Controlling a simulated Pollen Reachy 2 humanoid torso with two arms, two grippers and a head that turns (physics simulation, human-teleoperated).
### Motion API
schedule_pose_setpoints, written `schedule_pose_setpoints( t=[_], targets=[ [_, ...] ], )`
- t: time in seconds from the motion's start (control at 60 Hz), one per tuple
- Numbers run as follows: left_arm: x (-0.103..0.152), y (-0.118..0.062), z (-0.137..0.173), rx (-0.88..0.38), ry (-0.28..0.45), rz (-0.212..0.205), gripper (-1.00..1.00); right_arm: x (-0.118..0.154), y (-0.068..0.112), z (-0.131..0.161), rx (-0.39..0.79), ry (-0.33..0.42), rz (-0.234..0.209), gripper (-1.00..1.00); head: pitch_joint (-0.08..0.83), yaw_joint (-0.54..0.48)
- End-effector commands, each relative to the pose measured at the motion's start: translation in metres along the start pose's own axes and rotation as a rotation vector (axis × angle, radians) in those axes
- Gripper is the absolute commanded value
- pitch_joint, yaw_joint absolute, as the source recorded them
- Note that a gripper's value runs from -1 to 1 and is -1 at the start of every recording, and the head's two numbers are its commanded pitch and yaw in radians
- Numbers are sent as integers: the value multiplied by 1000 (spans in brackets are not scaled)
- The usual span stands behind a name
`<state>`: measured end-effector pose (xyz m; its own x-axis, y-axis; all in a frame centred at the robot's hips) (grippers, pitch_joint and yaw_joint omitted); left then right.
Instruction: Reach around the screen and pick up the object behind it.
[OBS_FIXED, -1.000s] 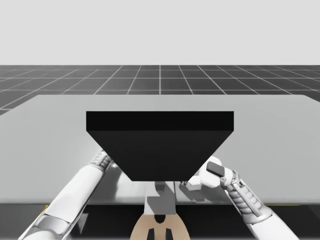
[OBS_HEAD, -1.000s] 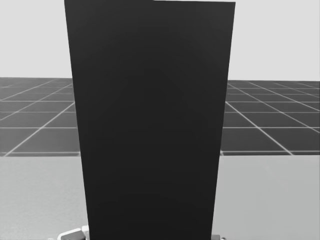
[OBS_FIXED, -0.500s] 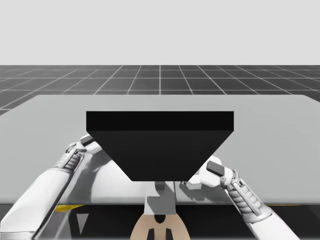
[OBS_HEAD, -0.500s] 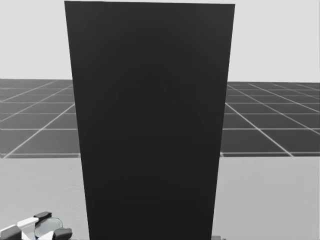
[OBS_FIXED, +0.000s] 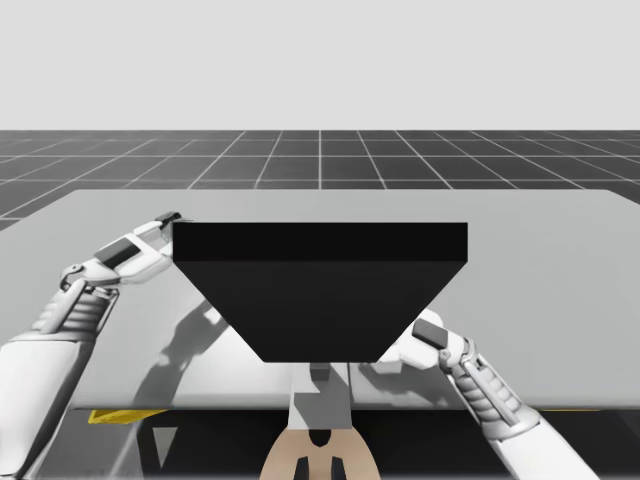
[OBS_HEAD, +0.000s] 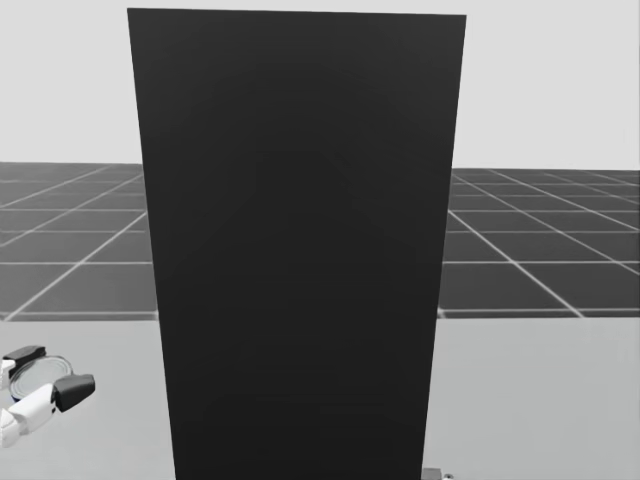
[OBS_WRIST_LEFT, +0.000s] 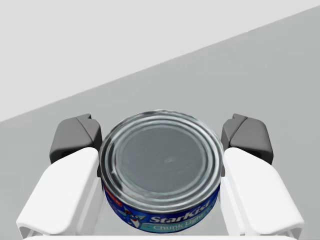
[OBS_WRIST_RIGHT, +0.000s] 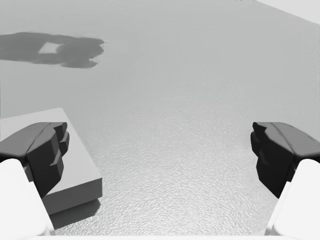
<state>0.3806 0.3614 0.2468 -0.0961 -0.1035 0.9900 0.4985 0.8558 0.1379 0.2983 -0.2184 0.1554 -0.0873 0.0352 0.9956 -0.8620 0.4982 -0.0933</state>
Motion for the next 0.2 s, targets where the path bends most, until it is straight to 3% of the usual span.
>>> schedule_pose_setpoints(
  t=[0.017,0.133,0.2],
  targets=[
    [58,3,0,26,-129,-57,1000,-1,-1,0,-8,-3,14,-1000,132,-41],
    [102,-6,1,46,-261,-68,1000,-2,-2,-1,-9,3,13,-1000,131,-37],
    [133,-20,4,59,-363,-78,1000,-3,-2,-2,-11,8,14,-1000,132,-38]
  ],
)
